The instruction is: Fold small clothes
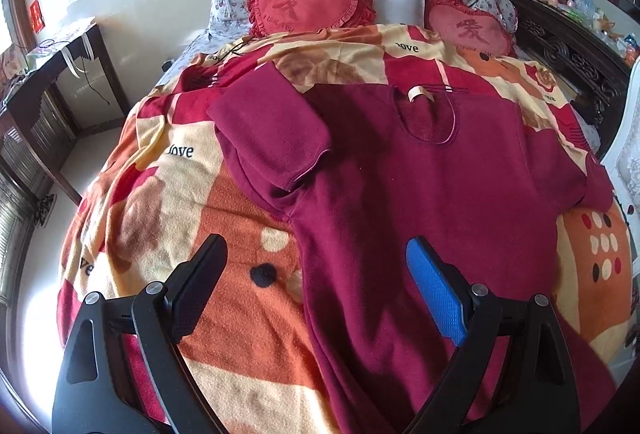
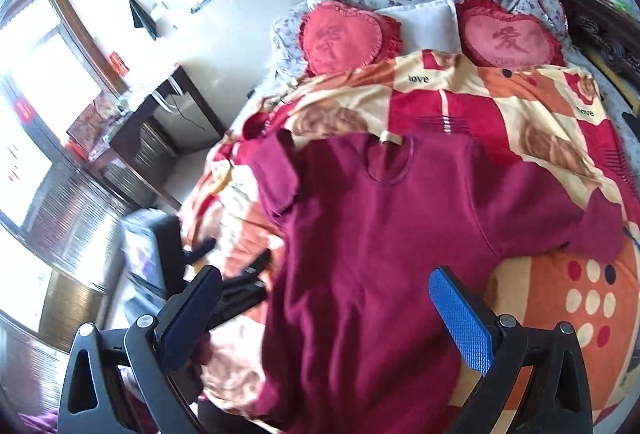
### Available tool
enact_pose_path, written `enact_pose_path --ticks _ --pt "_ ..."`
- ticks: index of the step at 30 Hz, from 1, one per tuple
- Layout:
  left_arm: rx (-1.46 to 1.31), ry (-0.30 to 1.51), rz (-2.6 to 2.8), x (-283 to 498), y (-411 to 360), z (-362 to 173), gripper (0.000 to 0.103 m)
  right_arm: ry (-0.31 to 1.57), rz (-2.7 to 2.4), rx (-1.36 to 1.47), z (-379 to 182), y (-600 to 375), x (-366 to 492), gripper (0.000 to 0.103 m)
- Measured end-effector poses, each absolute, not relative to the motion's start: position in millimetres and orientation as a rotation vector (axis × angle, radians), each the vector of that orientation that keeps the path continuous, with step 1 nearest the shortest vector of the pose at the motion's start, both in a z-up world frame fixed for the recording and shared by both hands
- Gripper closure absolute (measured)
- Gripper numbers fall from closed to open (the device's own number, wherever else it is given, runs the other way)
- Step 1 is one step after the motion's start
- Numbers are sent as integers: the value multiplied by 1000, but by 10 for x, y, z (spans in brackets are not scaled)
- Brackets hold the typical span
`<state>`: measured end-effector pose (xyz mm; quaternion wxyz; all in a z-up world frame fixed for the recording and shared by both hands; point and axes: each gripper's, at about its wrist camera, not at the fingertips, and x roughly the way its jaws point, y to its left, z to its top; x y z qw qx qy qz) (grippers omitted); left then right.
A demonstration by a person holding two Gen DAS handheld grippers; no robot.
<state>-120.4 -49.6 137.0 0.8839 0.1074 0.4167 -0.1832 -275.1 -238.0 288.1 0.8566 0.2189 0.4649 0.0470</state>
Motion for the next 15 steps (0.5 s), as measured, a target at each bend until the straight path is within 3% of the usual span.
enact_pose_path --ticks 6,9,15 --pt "234 855 -389 -1154 -583 1480 12 999 118 593 3314 -2515 -2565 0" --pt "225 858 -394 -1124 -607 1477 12 955 51 474 3480 -2527 -2415 0" --pt "218 871 -388 -1021 -640 1360 12 953 2 303 2988 -2391 -2199 0"
